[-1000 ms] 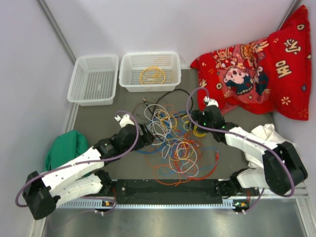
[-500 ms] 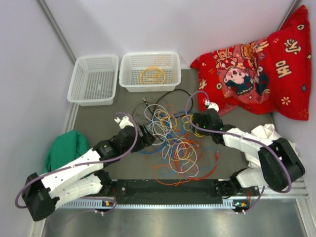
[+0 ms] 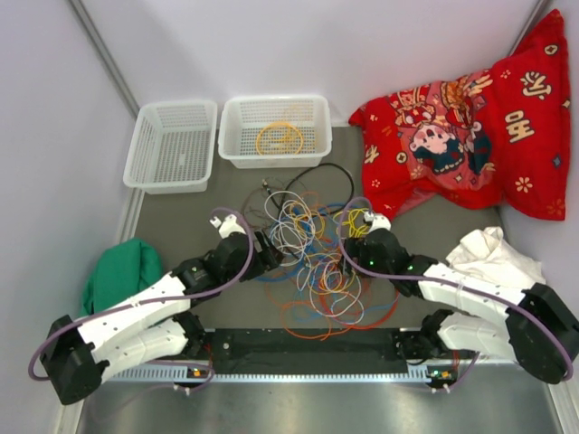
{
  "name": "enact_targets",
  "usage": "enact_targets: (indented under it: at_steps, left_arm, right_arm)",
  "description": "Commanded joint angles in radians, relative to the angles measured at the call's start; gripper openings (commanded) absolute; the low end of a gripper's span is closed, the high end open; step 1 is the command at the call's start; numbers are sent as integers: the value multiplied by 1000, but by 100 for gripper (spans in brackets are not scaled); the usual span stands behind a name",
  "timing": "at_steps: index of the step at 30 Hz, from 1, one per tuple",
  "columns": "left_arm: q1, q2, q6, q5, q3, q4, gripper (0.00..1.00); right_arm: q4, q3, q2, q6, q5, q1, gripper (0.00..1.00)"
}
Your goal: Untangle the cables
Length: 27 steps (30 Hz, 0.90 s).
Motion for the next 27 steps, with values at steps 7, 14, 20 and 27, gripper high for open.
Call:
enact_targets:
  at_steps: [7, 14, 20, 27]
  left_arm:
    - [-2, -14, 2, -27, 12, 3, 83]
    - [-2, -113, 34, -148, 51, -40, 81]
    - [-2, -245, 156, -205, 38, 100, 83]
    - [-2, -325, 285, -123, -54, 402, 81]
  right_arm:
    - [-3, 109, 119, -46, -105, 44, 1]
    - [-145, 393, 8, -134, -62, 72, 0]
    - [-291, 691, -91, -238, 8, 70, 0]
    - [-333, 754, -183, -165, -39, 72, 0]
